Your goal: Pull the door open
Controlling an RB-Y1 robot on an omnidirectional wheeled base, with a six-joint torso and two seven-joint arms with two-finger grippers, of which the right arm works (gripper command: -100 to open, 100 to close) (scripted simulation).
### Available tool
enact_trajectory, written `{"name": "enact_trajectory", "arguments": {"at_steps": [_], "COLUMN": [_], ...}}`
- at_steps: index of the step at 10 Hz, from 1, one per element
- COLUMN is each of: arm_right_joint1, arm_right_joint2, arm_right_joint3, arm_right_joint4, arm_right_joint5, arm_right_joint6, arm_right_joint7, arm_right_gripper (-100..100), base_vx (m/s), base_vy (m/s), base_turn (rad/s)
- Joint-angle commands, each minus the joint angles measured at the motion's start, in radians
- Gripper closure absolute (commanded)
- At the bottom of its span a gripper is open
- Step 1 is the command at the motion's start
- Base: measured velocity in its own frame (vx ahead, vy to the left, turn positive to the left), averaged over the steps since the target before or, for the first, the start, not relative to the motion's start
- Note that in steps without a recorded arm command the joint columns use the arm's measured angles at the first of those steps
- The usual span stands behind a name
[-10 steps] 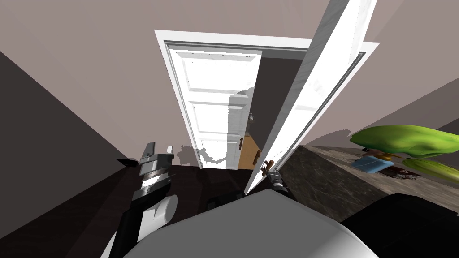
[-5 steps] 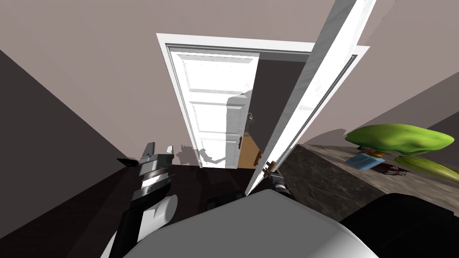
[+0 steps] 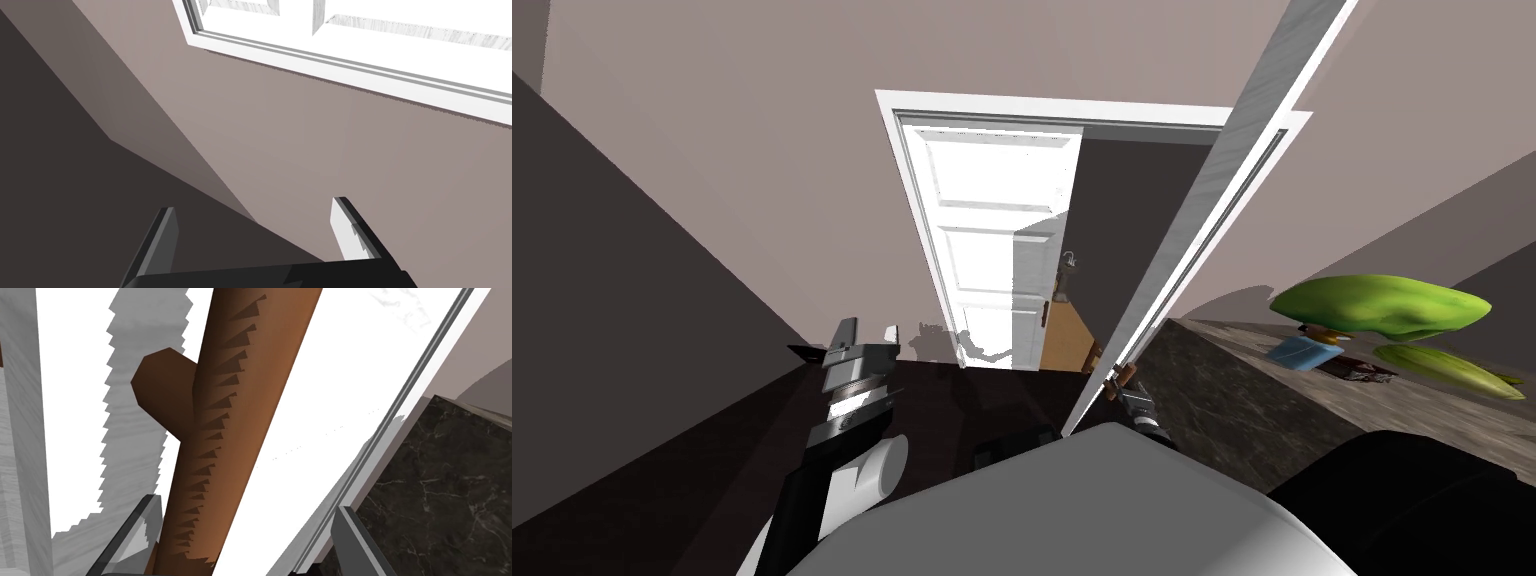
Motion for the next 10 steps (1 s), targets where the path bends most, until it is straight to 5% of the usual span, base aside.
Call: {"name": "enact_trajectory", "arguments": {"at_steps": [1,5,10], "arm_right_joint1": [0.02,0.009,-0.037], "arm_right_joint2": [-0.003,0.007,0.036], "arm_right_joint3": [-0.009,0.001,0.028], "arm_right_joint4": [0.006,-0.009,-0.054], "arm_right_joint5": [-0.019,-0.025,-0.031], "arm_right_joint6": [0.02,0.017,0.012], "arm_right_joint7": [0.022,0.032,0.051], "arm_right_gripper": [100,100,100], "base_vx": [-0.195,-0.067,0.031], "base_vy": [-0.062,-0.03,-0.062], "base_turn": [0.203,0.091,0.224]}}
